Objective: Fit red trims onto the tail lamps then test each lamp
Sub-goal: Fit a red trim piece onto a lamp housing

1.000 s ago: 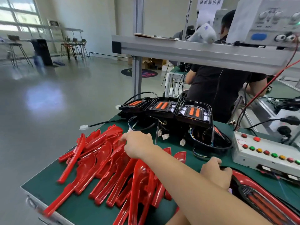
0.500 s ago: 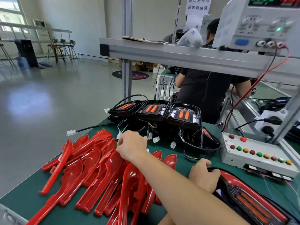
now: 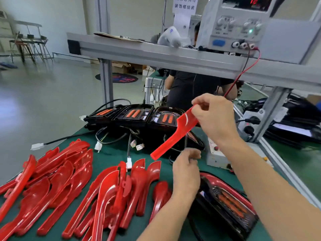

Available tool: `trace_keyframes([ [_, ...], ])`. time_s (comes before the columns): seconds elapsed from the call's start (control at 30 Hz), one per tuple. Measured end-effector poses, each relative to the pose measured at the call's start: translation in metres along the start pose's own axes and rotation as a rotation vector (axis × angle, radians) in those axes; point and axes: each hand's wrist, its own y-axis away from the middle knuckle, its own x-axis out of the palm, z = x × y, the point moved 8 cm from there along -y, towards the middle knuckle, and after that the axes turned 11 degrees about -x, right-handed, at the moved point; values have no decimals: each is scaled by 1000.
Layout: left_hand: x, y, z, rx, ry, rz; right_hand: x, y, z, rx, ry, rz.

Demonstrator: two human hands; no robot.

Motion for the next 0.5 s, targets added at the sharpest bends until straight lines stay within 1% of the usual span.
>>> trace_keyframes([
  [0.13,-16,5,-8,-88,372,-75,-48,4,-31,23,102,-83],
  [0.2,-21,3,-14,-103,452,-81,-69,6,-38,17,171,-114],
  [0.27,-27,3,-21,-63,489,-91,-82,9,-42,14,245,-97],
  [0.33,-28,8,-38,98,384,-66,-80,13,-40,-12,346,-8],
  [0.4,-9,16,-56,256,158,90,-66,19,-34,-50,449,119],
  [0.47,21,24,-62,320,-39,254,-48,27,-27,-73,479,213],
  [0.5,30,28,-64,316,-60,287,-41,31,-22,-82,453,229],
])
